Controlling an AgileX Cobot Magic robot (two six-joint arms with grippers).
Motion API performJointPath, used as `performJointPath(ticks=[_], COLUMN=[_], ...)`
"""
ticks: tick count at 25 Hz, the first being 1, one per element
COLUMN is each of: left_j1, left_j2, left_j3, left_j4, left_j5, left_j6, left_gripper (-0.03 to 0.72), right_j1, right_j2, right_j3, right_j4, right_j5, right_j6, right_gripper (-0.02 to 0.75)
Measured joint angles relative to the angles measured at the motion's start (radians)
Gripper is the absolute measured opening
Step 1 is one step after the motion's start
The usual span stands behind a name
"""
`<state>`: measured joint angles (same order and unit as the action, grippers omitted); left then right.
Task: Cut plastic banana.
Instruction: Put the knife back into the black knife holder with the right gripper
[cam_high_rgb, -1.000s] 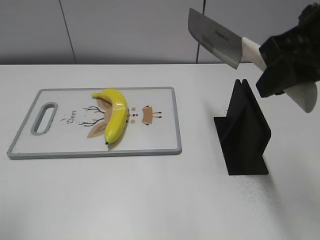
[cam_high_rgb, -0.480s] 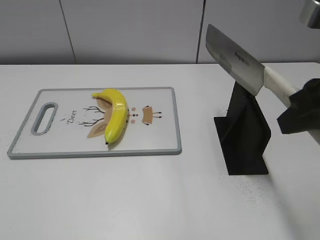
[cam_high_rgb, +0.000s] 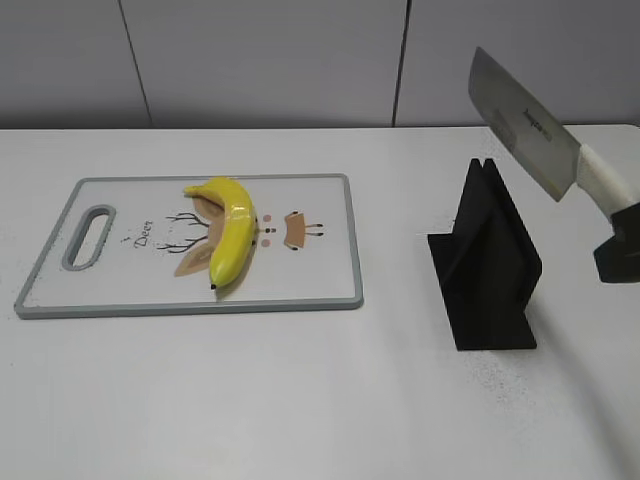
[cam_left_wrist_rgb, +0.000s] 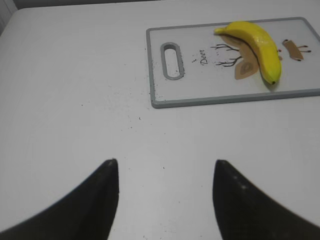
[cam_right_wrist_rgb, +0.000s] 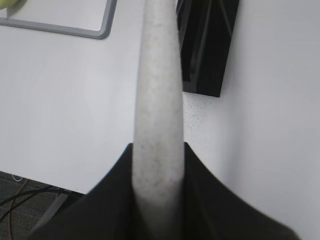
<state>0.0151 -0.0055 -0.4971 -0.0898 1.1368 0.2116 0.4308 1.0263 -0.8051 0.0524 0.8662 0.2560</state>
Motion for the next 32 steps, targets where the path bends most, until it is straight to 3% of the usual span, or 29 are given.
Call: performJointPath(ticks=[16,32], left_j1=[0.0,0.0], left_j2=[0.0,0.0], left_j3=[0.029,0.029], left_j4=[0.0,0.0], left_j5=[-0.051,-0.052], left_j6=[-0.005,-0.005], left_gripper=[0.579,0.579], right_j1=[0.0,0.0], right_j2=[0.015,0.225], right_j3=[0.048,0.049], right_j4=[-0.052,-0.157], right_j5=[-0.144,-0.227], right_j6=[0.117,0.223], right_gripper=[0.162,0.162])
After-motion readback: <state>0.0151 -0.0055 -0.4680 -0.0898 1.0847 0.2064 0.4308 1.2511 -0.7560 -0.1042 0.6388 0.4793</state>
